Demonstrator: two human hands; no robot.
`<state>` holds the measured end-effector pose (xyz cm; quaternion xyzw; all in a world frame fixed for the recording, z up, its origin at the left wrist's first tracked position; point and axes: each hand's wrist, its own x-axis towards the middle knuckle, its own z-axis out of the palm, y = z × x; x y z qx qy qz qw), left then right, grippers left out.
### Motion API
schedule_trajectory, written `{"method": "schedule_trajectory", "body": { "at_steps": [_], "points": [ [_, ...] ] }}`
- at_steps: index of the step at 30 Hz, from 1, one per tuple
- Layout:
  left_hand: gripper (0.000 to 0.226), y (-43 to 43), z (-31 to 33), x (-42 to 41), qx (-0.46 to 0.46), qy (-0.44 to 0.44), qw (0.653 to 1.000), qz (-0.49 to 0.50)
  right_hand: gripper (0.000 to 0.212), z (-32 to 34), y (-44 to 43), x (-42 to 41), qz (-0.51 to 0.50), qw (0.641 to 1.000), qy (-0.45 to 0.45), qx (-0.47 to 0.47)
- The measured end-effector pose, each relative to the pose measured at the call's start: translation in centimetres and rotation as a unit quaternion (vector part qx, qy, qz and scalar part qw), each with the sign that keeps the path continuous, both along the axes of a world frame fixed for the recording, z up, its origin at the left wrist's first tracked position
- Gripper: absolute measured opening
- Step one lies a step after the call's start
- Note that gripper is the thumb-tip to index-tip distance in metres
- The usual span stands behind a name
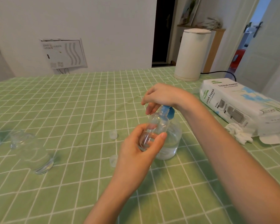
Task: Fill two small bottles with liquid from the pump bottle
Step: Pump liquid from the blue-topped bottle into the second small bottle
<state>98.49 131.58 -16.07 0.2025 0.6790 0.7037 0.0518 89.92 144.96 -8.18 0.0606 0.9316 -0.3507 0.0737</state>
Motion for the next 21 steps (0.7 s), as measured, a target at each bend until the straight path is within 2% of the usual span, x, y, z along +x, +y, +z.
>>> {"method": "schedule_trajectory", "body": {
  "at_steps": [8, 15, 21],
  "points": [
    [0.032, 0.1, 0.0, -0.2, -0.005, 0.009, 1.000, 0.003, 0.039, 0.4, -0.2, 0.2, 0.000, 1.000, 0.015, 0.009],
    [0.031, 0.1, 0.2, -0.2, 0.006, 0.012, 1.000, 0.000, 0.034, 1.8, 0.0, 0.3, -0.011, 0.993, 0.103, 0.048],
    [0.030, 0.0, 0.2, -0.2, 0.006, 0.012, 1.000, -0.003, 0.032, 3.2, -0.1, 0.0, -0.018, 0.988, 0.141, 0.058]
  ]
}}
